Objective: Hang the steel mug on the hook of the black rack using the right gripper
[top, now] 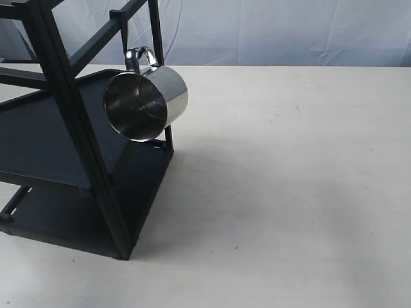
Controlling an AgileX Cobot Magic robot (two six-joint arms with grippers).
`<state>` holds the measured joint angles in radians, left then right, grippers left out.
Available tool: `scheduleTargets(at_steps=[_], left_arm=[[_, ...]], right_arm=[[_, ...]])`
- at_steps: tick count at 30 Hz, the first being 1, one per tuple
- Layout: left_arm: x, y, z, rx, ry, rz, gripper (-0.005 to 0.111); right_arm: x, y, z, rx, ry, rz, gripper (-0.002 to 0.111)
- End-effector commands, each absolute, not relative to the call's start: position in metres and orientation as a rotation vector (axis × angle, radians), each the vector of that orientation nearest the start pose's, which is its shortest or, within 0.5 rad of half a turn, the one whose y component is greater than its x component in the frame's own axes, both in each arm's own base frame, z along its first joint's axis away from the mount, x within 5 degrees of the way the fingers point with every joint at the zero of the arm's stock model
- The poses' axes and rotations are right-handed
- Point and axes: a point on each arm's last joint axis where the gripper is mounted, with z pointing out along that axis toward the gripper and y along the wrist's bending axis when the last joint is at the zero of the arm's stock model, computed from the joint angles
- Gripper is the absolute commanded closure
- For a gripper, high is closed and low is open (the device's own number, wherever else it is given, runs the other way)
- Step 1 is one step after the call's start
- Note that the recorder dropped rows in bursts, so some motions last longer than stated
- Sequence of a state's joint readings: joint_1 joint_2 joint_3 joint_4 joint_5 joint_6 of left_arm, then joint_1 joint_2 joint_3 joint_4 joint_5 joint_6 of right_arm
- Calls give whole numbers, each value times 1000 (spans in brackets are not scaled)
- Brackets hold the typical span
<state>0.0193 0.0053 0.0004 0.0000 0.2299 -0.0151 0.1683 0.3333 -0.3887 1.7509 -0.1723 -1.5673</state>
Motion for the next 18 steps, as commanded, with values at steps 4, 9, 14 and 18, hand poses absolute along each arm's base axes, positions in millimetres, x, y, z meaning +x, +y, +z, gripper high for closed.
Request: scheduleTargets(at_steps=[4,9,14,18], left_arm=[[56,1,192,-30,1714,1,105],[56,1,192,-30,1714,1,105],[56,1,192,-30,1714,1,105],[56,1,192,-30,1714,1,105]], right_arm=[[73,-2,289,138,1470,161,109],[74,3,282,60,1473,152,109],[73,7,270,-20,1554,129,109],[64,2,250,153,1741,148,109]])
